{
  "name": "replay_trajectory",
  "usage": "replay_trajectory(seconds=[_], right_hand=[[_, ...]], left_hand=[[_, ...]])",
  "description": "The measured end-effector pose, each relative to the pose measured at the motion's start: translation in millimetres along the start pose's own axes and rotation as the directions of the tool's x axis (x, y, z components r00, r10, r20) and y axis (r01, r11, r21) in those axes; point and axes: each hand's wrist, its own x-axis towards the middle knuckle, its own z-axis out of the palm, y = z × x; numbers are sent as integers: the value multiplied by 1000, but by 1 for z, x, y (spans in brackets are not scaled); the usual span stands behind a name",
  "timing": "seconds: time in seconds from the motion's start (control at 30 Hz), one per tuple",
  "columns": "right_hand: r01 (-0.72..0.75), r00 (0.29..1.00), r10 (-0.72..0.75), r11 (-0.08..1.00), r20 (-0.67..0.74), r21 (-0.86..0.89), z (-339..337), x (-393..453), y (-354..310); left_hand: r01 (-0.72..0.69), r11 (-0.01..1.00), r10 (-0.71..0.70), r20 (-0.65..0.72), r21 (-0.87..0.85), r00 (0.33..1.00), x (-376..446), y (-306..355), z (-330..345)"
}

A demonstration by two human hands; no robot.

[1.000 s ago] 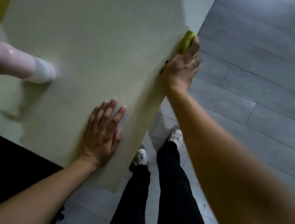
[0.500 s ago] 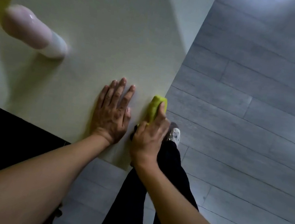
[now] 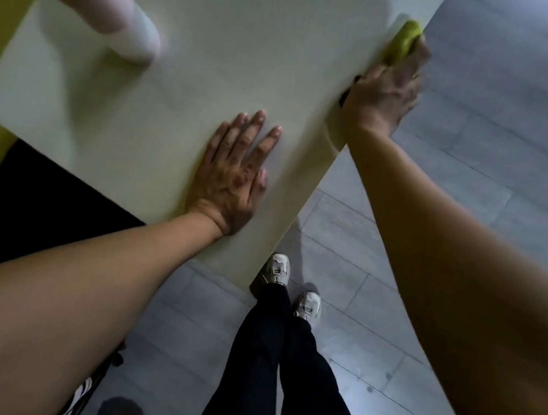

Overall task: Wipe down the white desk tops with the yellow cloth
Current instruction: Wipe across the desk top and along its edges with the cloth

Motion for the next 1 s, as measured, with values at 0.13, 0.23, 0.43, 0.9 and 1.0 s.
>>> replay_trajectory(seconds=[0.13, 0.23, 0.43, 0.9, 1.0], right_hand=[[33, 999, -32, 999, -31, 28, -1, -2, 6], [22, 1000, -23, 999, 10, 42, -5, -34, 13], [23, 996, -32, 994, 86, 103, -14, -190, 62], [-37, 999, 38, 996, -9, 83, -6, -252, 66], [-50, 998, 52, 998, -46, 46, -4, -189, 48]], left_hand=[[6, 1000, -6, -18, 13, 1000, -3, 1, 1], [10, 1000, -10, -10, 23, 1000, -3, 0, 0], [16, 999, -16, -11, 29, 1000, -3, 1, 1], [29, 1000, -28, 86, -8, 996, -6, -2, -6], [37, 999, -40, 102, 30, 994, -6, 1, -4]])
